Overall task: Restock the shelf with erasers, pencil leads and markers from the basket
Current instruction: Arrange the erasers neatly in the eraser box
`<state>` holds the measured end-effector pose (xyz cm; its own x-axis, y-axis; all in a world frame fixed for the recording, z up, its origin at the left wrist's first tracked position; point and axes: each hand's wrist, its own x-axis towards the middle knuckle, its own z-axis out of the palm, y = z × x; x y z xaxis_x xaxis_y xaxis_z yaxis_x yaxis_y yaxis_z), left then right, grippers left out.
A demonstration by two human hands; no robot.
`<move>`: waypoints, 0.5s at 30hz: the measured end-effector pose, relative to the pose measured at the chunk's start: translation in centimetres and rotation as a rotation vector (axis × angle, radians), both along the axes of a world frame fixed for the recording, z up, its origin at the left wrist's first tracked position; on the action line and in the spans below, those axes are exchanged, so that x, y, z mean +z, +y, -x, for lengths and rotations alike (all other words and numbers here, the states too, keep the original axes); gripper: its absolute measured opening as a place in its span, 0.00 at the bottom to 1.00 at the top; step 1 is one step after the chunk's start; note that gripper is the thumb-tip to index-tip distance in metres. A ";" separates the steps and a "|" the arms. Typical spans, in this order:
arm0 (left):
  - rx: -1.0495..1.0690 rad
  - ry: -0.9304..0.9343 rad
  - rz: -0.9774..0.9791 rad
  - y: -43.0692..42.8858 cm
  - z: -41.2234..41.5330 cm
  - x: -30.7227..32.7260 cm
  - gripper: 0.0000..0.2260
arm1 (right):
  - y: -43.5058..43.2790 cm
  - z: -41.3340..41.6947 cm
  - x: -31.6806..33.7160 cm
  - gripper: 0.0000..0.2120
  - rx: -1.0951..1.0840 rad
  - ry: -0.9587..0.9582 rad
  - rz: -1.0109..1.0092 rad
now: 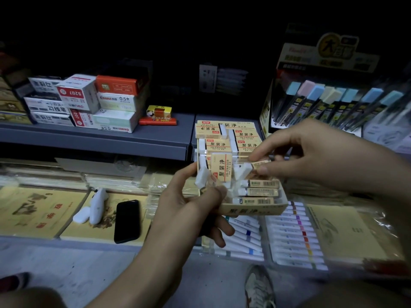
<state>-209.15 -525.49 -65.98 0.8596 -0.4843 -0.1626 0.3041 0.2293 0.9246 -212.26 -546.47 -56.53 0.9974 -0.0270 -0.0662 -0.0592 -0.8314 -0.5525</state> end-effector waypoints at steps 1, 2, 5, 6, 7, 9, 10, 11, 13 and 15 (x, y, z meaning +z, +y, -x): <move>0.000 0.000 0.000 0.0 0.0 0.0 0.17 | 0.0 0.0 -0.2 0.04 -0.004 -0.018 0.040; -0.001 0.000 0.000 0.0 -0.1 0.0 0.17 | 0.1 0.0 -0.4 0.05 -0.009 -0.027 0.081; -0.004 0.000 -0.004 0.0 -0.1 0.0 0.17 | 0.6 0.0 -0.9 0.10 -0.015 -0.036 0.167; -0.003 0.001 -0.005 0.0 -0.1 0.0 0.18 | 0.8 0.1 -1.0 0.11 -0.013 -0.041 0.173; -0.004 0.002 -0.005 0.0 -0.1 -0.1 0.18 | 0.8 0.1 -1.0 0.11 -0.011 -0.046 0.181; -0.004 0.003 -0.008 0.0 -0.1 -0.1 0.18 | 0.6 0.1 -1.1 0.12 -0.010 -0.058 0.217; -0.003 0.004 -0.011 0.1 0.0 -0.1 0.18 | 0.5 0.0 -1.2 0.10 -0.007 -0.059 0.229; -0.002 0.006 -0.013 0.1 0.0 -0.1 0.18 | 0.4 0.0 -1.3 0.08 -0.003 -0.059 0.227; -0.002 0.005 -0.013 0.1 0.0 0.0 0.18 | 0.0 0.0 -1.3 0.04 -0.001 -0.060 0.199; -0.014 -0.006 -0.012 0.1 0.0 0.2 0.17 | -0.3 0.1 -0.9 0.04 0.007 -0.072 0.173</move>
